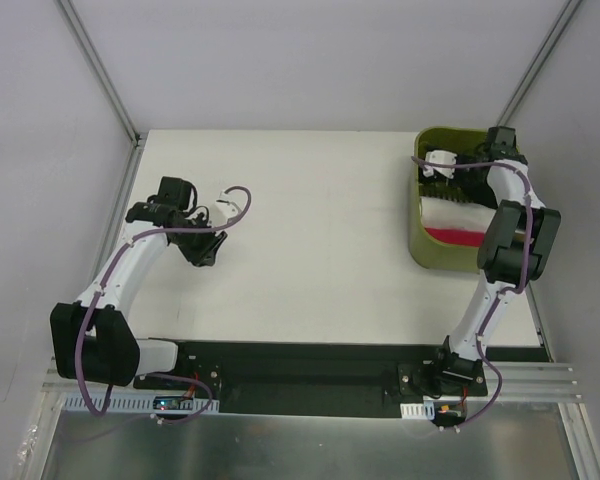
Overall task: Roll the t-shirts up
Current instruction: Place the T-shirt in the bin.
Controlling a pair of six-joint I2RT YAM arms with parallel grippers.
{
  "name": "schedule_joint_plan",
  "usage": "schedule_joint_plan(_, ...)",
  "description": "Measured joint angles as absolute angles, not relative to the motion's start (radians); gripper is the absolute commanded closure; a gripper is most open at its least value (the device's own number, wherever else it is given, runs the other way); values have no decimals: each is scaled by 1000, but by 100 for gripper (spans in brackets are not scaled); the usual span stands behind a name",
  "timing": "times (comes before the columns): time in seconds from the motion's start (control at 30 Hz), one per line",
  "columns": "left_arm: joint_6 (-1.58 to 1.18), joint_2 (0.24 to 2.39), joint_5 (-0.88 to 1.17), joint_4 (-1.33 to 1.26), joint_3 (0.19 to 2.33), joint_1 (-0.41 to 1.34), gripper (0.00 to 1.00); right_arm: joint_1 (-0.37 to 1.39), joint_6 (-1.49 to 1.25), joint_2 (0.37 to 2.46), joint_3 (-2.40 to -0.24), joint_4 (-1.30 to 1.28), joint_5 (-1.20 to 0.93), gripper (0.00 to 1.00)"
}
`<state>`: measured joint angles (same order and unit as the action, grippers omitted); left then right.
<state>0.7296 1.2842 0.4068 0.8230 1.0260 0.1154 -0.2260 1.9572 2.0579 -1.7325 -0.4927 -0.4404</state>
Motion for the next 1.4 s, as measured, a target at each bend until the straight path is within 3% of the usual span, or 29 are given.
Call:
schedule_joint_plan(0.2, 741, 1300, 386, 830, 1047, 109, 72, -216, 1978, 2057, -1612, -540, -460, 99)
schedule_joint_plan(0.5, 749, 1317, 380, 844, 1058, 109, 72, -223, 1979, 2069, -1676, -587, -467, 99)
schedule_joint_plan(0.73, 752, 1320, 373, 847, 1058, 109, 72, -238, 1978, 2192, -1815, -588, -485, 99)
schedule_joint_plan(1.03, 753, 1320, 355, 847, 1058, 110, 73, -248, 1979, 2212, -1813, -540, -531, 99)
schedule_joint_plan(1.4, 759, 1320, 356, 847, 1058, 110, 73, -269, 1995, 2212, -1837, -783, -518, 99)
